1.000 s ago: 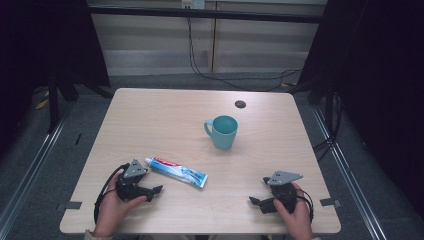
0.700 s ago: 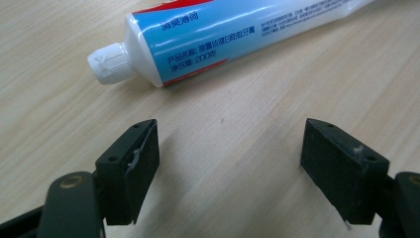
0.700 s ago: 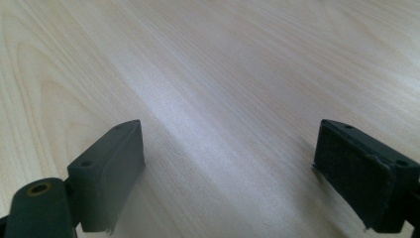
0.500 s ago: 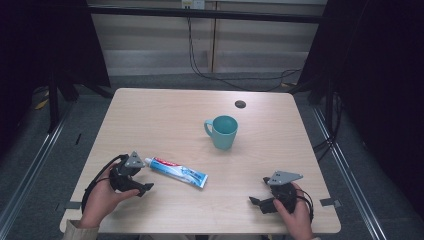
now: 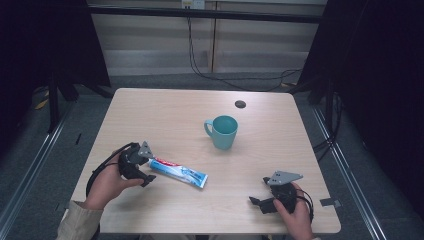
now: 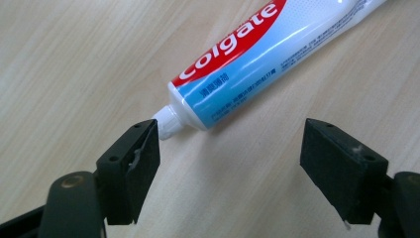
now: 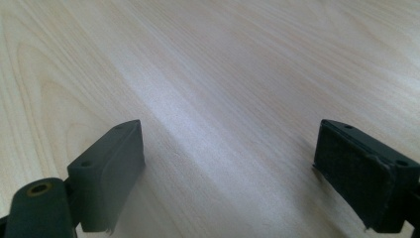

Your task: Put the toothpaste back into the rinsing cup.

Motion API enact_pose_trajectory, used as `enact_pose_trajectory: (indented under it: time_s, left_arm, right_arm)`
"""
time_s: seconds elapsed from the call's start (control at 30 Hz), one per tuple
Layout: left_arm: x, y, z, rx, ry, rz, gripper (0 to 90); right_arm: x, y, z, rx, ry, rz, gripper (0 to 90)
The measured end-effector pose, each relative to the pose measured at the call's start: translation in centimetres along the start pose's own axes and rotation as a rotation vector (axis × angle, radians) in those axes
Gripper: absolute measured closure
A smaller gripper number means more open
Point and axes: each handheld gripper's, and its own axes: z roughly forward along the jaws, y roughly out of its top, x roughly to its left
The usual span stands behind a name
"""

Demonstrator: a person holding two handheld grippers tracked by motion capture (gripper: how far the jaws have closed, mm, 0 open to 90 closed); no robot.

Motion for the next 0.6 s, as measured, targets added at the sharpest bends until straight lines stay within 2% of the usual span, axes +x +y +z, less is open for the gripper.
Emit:
enact_pose_trajectory:
  time_s: [0.17, 0.2, 0.3, 0.6]
  left_arm:
    - [0.1, 0.8, -0.2, -0.002, 0.010, 0.017, 23.0]
    - [0.2, 1.0, -0.3, 0.012, 0.014, 0.036, 22.9]
    - [0.6, 1.5, -0.3, 0.015, -0.013, 0.052, 22.8]
    - [0.9, 2.7, -0.6, 0.011, -0.005, 0.085, 22.7]
  right_arm:
    - [0.0, 0.0, 0.0, 0.000, 0.000, 0.000, 11.4]
    - [0.0, 0.0, 0.0, 0.000, 0.000, 0.000, 11.4]
    - [0.0, 0.0, 0.0, 0.000, 0.000, 0.000, 11.4]
    - [0.0, 0.0, 0.0, 0.000, 0.000, 0.000, 11.4]
